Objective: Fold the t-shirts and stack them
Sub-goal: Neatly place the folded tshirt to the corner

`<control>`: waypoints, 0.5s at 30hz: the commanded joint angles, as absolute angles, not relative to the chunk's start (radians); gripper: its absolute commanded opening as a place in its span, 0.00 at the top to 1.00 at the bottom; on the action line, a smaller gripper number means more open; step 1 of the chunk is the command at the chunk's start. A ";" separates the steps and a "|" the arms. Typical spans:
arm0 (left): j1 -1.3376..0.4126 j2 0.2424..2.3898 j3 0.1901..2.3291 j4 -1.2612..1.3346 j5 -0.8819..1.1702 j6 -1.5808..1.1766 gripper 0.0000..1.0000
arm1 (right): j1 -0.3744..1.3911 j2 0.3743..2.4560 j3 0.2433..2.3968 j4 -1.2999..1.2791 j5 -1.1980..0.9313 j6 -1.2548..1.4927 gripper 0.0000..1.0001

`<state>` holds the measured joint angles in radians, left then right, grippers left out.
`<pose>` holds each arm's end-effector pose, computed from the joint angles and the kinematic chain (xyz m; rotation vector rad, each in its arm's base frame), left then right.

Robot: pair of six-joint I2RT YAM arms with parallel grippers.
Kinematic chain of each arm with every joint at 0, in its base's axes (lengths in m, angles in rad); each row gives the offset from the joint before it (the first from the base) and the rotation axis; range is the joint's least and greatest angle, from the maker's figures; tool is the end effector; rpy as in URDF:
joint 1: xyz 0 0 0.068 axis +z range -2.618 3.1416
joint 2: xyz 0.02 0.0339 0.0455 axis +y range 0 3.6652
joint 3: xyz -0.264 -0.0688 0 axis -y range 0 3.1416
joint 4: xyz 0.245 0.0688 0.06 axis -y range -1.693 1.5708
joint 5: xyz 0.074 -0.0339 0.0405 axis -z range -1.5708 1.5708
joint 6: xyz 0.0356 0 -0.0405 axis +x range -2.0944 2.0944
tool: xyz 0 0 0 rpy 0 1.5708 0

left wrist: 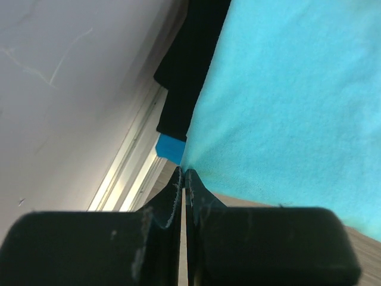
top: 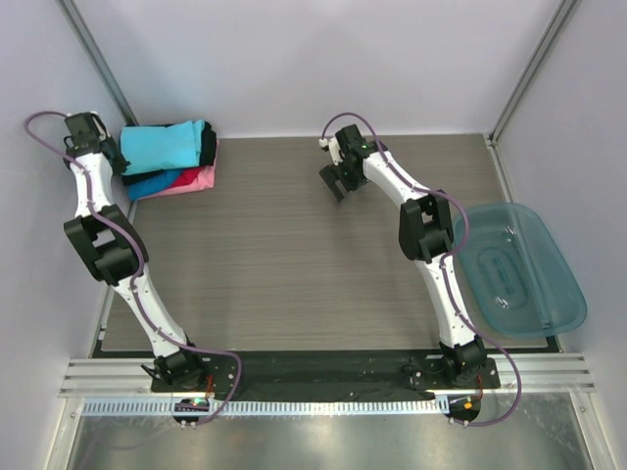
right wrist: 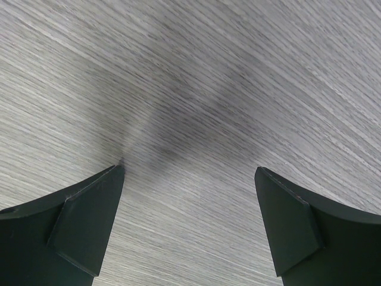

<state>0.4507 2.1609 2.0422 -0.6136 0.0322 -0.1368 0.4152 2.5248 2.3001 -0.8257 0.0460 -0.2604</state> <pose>0.4495 0.2162 0.2902 -0.6518 2.2118 0.1240 0.4966 0.2171 0.1750 -0.8529 2.4766 -0.0062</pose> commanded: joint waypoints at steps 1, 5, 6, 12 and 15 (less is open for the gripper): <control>0.463 2.083 2.023 -0.614 -0.051 -0.095 1.00 | 0.425 2.530 2.322 -0.827 0.041 -0.267 0.02; 0.465 2.097 2.025 -0.604 -0.096 -0.075 1.00 | 0.425 2.534 2.332 -0.828 0.032 -0.261 0.02; 0.466 2.105 2.029 -0.603 -0.112 -0.066 1.00 | 0.426 2.534 2.332 -0.827 0.032 -0.262 0.02; 0.465 2.138 2.068 -0.595 -0.153 -0.023 1.00 | 0.423 2.526 2.324 -0.827 0.041 -0.265 0.01; 0.463 2.158 2.083 -0.595 -0.166 -0.012 1.00 | 0.425 2.526 2.322 -0.827 0.040 -0.259 0.02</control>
<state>0.4507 2.1532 2.0323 -0.6182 -0.0872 -0.0593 0.4152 2.5256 2.3016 -0.8261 0.0418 -0.2600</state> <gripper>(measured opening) 0.006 0.985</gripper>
